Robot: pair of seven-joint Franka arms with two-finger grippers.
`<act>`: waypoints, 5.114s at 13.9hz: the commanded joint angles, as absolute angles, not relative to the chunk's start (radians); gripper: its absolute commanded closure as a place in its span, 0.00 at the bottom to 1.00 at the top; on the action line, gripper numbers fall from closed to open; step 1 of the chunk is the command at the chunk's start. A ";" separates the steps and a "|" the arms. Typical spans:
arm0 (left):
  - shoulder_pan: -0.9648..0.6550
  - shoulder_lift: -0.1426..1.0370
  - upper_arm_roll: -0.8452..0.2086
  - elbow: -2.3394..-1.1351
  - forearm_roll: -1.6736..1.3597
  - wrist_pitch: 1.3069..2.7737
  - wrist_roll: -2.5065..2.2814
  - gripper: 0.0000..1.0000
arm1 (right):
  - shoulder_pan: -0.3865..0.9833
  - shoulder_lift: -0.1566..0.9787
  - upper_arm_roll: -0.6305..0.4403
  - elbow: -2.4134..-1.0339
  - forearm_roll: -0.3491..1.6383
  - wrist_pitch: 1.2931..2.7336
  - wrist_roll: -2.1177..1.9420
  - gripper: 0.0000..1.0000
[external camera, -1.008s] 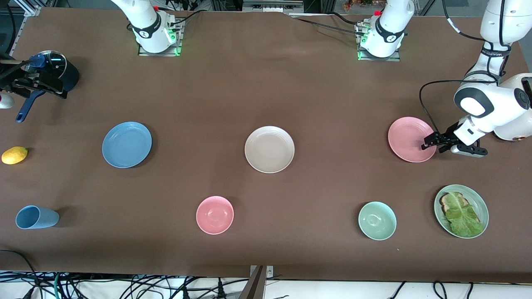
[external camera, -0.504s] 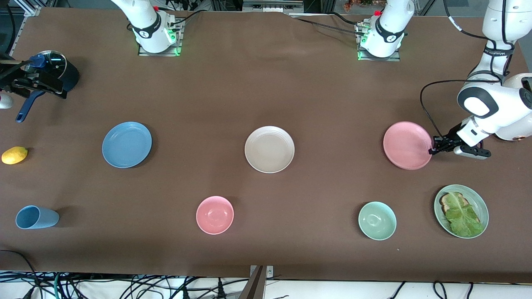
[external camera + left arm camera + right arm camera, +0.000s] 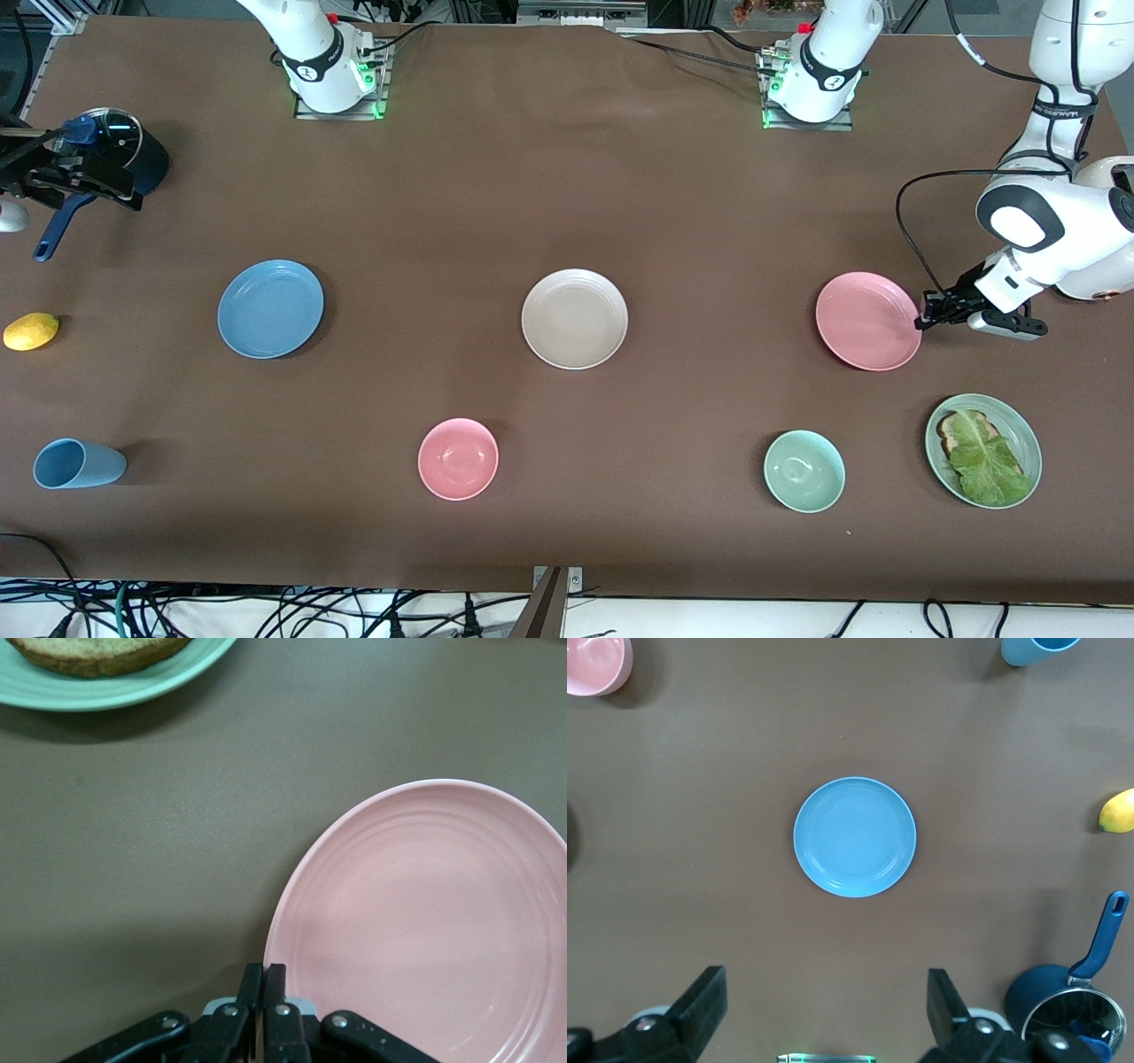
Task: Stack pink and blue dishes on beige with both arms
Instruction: 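Grip the pink plate rim with the left gripper and lift it, then carry the pink plate onto the beige plate with the left gripper, then release the pink plate with the left gripper while the right gripper reaches the blue plate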
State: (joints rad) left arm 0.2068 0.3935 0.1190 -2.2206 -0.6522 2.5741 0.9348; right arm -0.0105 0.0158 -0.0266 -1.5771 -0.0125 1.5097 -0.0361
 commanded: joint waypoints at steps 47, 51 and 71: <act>-0.673 0.499 0.011 -1.916 -0.057 2.566 -1.221 0.33 | -0.135 0.434 -0.170 -2.063 0.259 2.299 -0.277 0.00; -0.669 0.491 0.021 -1.916 -0.057 2.566 -1.152 0.00 | -0.167 0.483 -0.169 -2.045 0.380 2.318 -0.385 0.01; -0.289 0.313 0.046 -1.704 -0.057 1.982 -0.272 0.00 | -0.175 0.500 -0.163 -1.901 0.393 2.116 -0.382 1.00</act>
State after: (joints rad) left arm -0.3347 0.3335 0.0564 -1.7220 -0.0898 2.0276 -0.3610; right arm -0.1589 0.4925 -0.1743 -1.9716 0.3751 2.2014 -0.3696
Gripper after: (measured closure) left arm 0.000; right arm 0.952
